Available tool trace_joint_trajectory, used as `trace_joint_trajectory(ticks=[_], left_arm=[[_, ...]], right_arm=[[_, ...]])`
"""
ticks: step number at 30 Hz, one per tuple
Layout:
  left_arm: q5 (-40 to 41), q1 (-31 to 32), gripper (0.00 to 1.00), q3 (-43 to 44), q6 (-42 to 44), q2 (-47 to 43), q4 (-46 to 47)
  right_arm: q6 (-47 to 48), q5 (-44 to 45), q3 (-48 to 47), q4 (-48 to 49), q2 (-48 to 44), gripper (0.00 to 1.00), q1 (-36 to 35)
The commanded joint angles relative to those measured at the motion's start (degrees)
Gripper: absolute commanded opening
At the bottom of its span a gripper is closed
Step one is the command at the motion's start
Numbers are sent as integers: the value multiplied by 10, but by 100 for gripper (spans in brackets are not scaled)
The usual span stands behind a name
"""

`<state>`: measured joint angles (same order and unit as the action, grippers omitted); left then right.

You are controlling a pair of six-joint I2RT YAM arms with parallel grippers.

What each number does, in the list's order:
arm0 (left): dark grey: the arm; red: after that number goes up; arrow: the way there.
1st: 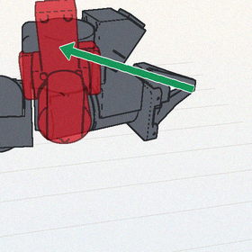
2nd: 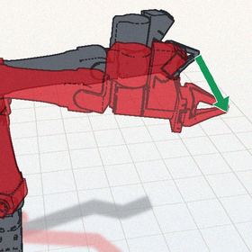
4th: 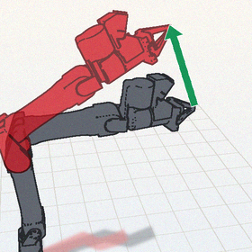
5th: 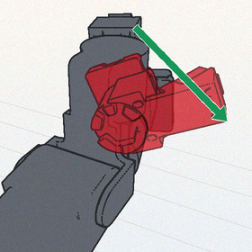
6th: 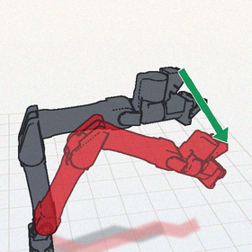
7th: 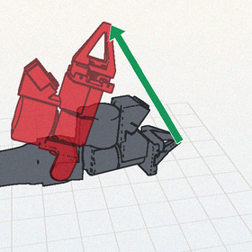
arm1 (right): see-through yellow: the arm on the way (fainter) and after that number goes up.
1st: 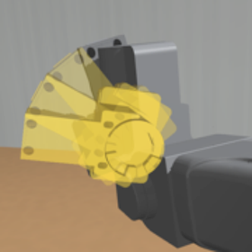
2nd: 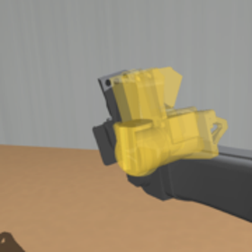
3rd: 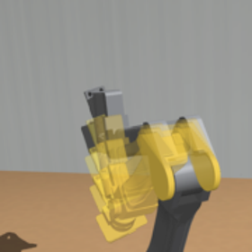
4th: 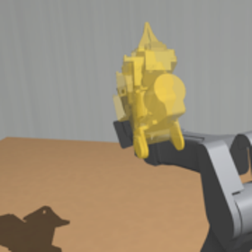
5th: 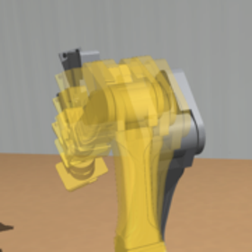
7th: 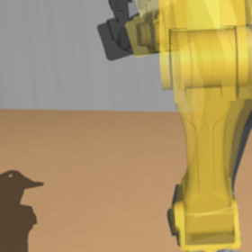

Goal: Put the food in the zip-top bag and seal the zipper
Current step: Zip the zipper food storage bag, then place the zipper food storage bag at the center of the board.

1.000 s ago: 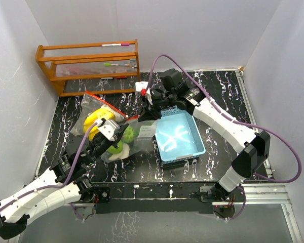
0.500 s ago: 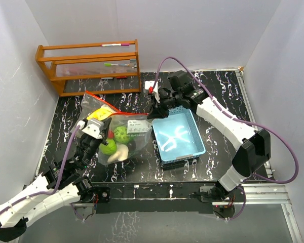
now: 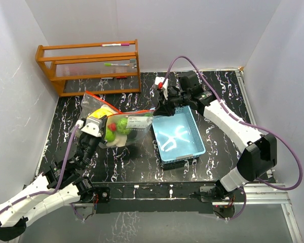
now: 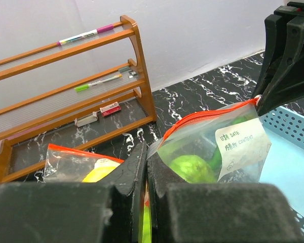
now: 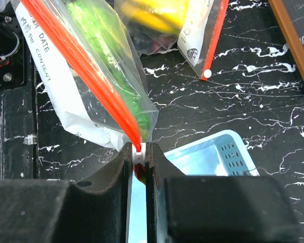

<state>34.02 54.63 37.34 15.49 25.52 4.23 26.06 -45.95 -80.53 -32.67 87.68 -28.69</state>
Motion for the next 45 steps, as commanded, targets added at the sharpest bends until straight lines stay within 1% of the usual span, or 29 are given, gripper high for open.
trace_joint_trajectory(ticks=[1, 2, 3, 4, 7, 8, 9, 12, 15, 19, 24, 27, 29, 32, 33, 34, 35, 36, 37, 38, 41, 43, 45], left_arm=[[97, -7, 0, 13, 18, -26, 82], [92, -7, 0, 10, 13, -25, 86], [84, -7, 0, 7, 8, -24, 90], [78, -7, 0, 3, -1, -21, 94], [58, -7, 0, -4, -33, -5, 104], [51, -7, 0, -7, -41, 1, 108], [46, -7, 0, -10, -49, 7, 113], [28, -7, 0, -22, -64, 20, 132], [4, -7, 0, -49, -69, 23, 175], [-8, -7, 0, -60, -67, 56, 237], [-8, -7, 0, -18, -28, 127, 287], [-5, -7, 0, -10, -9, 146, 319], [9, -7, 0, -12, -11, 155, 316], [30, -7, 0, -15, -36, 167, 267], [39, -7, 5, -15, -51, 170, 240], [46, -7, 21, -15, -66, 170, 212], [55, -7, 45, -15, -80, 169, 189], [70, -7, 81, -16, -95, 166, 167], [84, -7, 95, -17, -109, 161, 148], [97, -7, 97, -18, -117, 156, 130], [120, -7, 97, -19, -138, 129, 97], [123, -7, 97, -17, -147, 113, 86], [107, -7, 97, -6, -151, 100, 71]], right_arm=[[-11, 86, 13, -13, 0, 8, 40], [-12, 78, 13, -12, -1, 10, 39], [-13, 71, 12, -8, -4, 19, 40], [-16, 63, 12, -3, -7, 33, 40], [-31, 29, 8, 26, -25, 65, 39], [-41, 19, 9, 42, -34, 80, 40], [-52, 13, 12, 61, -44, 97, 40], [-98, 30, 26, 122, -77, 98, 39], [-145, 86, 49, 163, -102, 98, 39], [-180, 141, 68, 169, -109, 98, 40], [-214, 179, 99, 172, -112, 98, 44], [-227, 203, 132, 192, -130, 99, 44], [-233, 206, 158, 205, -145, 98, 44], [-238, 209, 186, 211, -167, 98, 44], [-240, 214, 193, 211, -174, 98, 44], [-243, 218, 198, 211, -180, 98, 44], [-246, 229, 202, 208, -186, 98, 43], [-249, 238, 204, 202, -192, 98, 43], [-252, 248, 206, 197, -196, 99, 43], [-256, 258, 207, 192, -202, 99, 44], [-285, 293, 222, 186, -218, 98, 44], [-321, 314, 233, 185, -222, 98, 44], [-364, 326, 242, 178, -218, 98, 44]])
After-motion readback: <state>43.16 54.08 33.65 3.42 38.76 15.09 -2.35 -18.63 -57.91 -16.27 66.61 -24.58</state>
